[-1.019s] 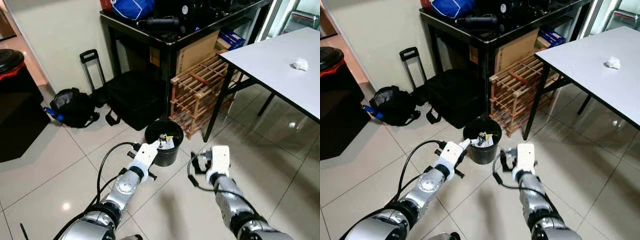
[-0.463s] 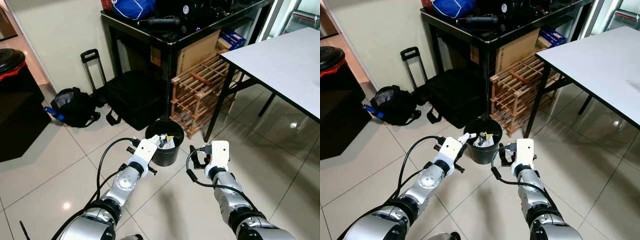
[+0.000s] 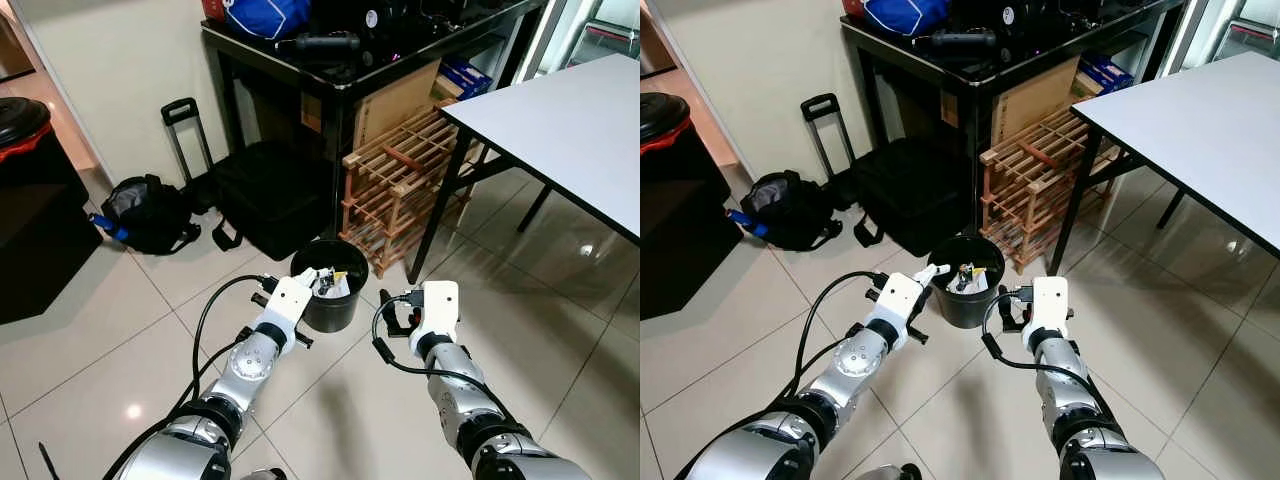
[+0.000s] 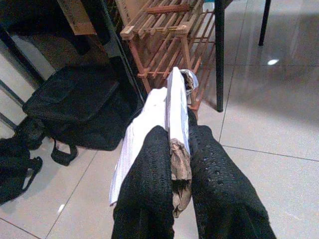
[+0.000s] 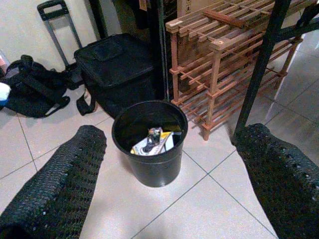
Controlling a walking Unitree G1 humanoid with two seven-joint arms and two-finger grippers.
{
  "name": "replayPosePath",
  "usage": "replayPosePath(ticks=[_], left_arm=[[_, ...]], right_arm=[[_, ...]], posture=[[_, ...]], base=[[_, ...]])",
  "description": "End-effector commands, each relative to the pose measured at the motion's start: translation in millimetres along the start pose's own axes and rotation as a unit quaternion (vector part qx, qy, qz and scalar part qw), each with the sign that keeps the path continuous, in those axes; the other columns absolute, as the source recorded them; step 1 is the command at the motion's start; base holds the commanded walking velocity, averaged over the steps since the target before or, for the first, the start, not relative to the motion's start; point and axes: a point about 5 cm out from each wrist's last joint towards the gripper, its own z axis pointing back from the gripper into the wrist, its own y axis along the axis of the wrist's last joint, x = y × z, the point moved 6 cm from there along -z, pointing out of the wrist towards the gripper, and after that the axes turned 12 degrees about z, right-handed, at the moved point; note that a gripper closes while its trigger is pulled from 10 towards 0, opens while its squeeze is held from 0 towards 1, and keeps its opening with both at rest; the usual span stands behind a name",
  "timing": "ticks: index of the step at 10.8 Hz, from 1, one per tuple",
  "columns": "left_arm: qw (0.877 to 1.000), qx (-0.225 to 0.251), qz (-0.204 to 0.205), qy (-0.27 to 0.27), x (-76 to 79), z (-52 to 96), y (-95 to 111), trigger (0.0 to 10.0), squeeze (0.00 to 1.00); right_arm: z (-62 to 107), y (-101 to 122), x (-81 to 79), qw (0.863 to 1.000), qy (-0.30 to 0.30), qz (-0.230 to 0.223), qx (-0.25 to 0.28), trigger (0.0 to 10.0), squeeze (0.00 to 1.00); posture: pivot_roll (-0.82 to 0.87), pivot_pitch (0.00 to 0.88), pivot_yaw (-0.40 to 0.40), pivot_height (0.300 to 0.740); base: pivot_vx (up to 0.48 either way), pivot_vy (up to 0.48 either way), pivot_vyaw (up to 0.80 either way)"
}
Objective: Picking trash to rubbish bin
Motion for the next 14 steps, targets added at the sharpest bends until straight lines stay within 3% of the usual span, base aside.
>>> replayPosePath(ticks=[1,9,14], left_arm=[[1.000,0.010,0.003,0.011,-5.3,-1.8,6.3,10.0,0.00],[0.997,0.069,-0.025,0.017,-23.6,-24.0,71.0,10.0,0.00],[0.997,0.071,-0.024,0.015,-22.9,-24.3,72.1,10.0,0.00]], right_arm=[[-2.8,7.5,0.8,1.000,-0.005,-0.003,0.012,10.0,0.00],[-26.4,63.2,16.9,0.997,-0.009,0.026,0.066,10.0,0.00],[-26.3,63.6,18.4,0.997,-0.012,0.024,0.067,10.0,0.00]], posture=[[-0.07,0.053,0.077,0.740],[-0.07,0.036,0.087,0.740],[-0.07,0.032,0.086,0.740]], base=[[0.000,0.000,0.00],[0.000,0.000,0.00],[0.000,0.000,0.00]])
